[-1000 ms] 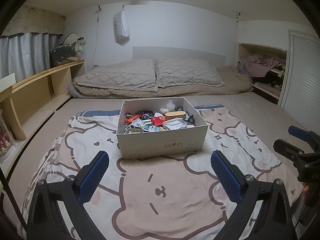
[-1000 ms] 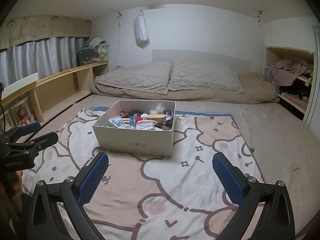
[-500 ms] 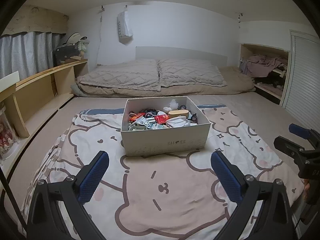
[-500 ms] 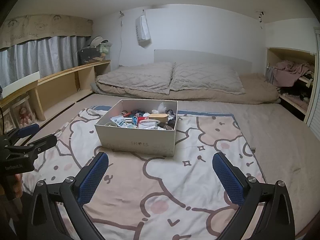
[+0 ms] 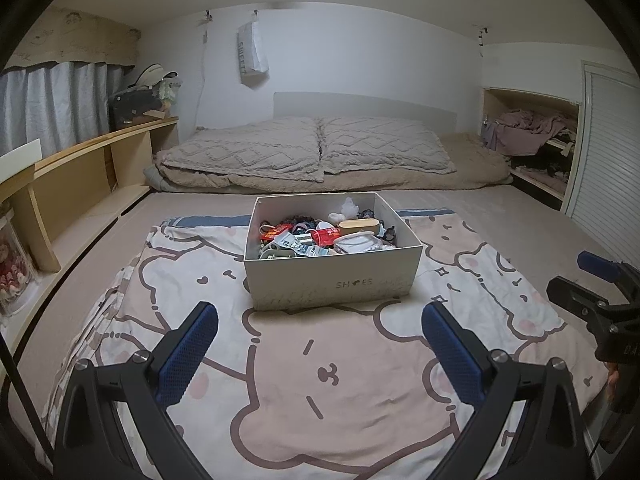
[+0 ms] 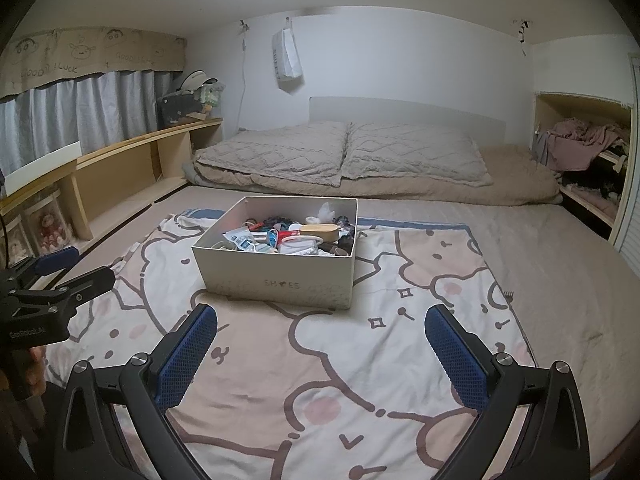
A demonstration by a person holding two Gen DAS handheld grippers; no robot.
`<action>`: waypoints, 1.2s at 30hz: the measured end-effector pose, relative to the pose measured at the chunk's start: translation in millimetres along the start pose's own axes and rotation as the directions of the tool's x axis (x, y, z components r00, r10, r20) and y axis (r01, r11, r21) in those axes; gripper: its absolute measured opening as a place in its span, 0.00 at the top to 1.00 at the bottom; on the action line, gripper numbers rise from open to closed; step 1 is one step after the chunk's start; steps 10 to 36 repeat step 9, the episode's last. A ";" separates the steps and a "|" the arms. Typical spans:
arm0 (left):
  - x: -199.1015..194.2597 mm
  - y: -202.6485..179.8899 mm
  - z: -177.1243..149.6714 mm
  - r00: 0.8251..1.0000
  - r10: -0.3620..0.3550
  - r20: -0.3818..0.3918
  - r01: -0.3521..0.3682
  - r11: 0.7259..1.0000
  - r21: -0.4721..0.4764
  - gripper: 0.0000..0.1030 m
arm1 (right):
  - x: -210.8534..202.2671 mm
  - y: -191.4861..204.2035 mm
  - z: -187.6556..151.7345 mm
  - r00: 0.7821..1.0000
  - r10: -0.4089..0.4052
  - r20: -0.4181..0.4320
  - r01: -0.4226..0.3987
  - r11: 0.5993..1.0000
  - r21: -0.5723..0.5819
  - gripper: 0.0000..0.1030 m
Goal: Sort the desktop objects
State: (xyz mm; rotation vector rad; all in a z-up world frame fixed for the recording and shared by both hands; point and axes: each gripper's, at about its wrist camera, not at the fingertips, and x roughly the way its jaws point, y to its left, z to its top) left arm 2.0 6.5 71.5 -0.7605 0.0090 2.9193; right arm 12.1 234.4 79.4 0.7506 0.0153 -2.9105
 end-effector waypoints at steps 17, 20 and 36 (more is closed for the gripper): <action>-2.6 0.8 -1.8 1.000 0.008 0.004 -0.008 1.000 0.009 0.00 | -2.0 4.2 -1.5 1.000 0.006 -0.003 -0.006 1.000 0.003 0.00; -2.6 0.8 -1.8 1.000 0.008 0.004 -0.008 1.000 0.009 0.00 | -2.0 4.2 -1.5 1.000 0.006 -0.003 -0.006 1.000 0.003 0.00; -2.6 0.8 -1.8 1.000 0.008 0.004 -0.008 1.000 0.009 0.00 | -2.0 4.2 -1.5 1.000 0.006 -0.003 -0.006 1.000 0.003 0.00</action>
